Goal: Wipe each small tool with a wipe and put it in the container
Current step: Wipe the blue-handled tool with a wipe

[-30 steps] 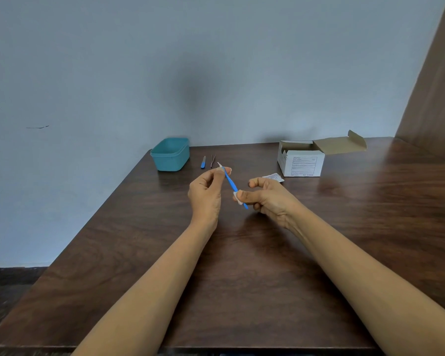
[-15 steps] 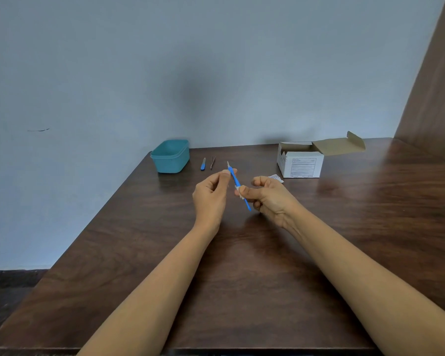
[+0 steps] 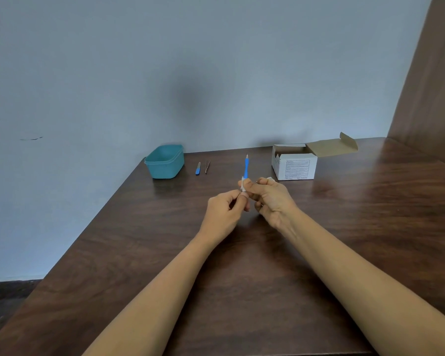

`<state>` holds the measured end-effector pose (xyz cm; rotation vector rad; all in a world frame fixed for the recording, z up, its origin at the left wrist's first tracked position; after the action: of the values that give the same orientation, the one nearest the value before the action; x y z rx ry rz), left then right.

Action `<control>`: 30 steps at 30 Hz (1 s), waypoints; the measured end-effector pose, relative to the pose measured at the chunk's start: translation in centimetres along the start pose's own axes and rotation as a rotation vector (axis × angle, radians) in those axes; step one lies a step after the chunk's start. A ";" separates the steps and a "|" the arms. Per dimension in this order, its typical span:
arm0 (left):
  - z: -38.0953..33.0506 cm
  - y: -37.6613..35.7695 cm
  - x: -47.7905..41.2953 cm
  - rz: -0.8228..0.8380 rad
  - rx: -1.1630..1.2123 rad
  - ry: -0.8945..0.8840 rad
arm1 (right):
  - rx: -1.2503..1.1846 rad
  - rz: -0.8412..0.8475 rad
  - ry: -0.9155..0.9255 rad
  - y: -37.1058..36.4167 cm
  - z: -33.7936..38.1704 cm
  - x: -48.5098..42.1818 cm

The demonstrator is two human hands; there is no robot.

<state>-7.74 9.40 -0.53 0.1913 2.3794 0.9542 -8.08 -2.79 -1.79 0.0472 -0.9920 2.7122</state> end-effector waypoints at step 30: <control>-0.2 -1.0 -0.2 0.135 -0.193 -0.031 | 0.160 -0.144 0.229 1.4 1.7 -0.2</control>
<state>-7.59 8.47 -1.00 0.2929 2.2529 1.2273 -8.37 -4.91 -1.42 -0.1530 -0.6790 2.5876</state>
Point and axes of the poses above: each hand's wrist, its own x-axis away from the middle knuckle, its own y-axis out of the back of the hand, z = x × y, the point moved 6 cm from there along -x, towards the middle knuckle, and after that the axes turned 14 degrees about -x, right-handed, at the moved point
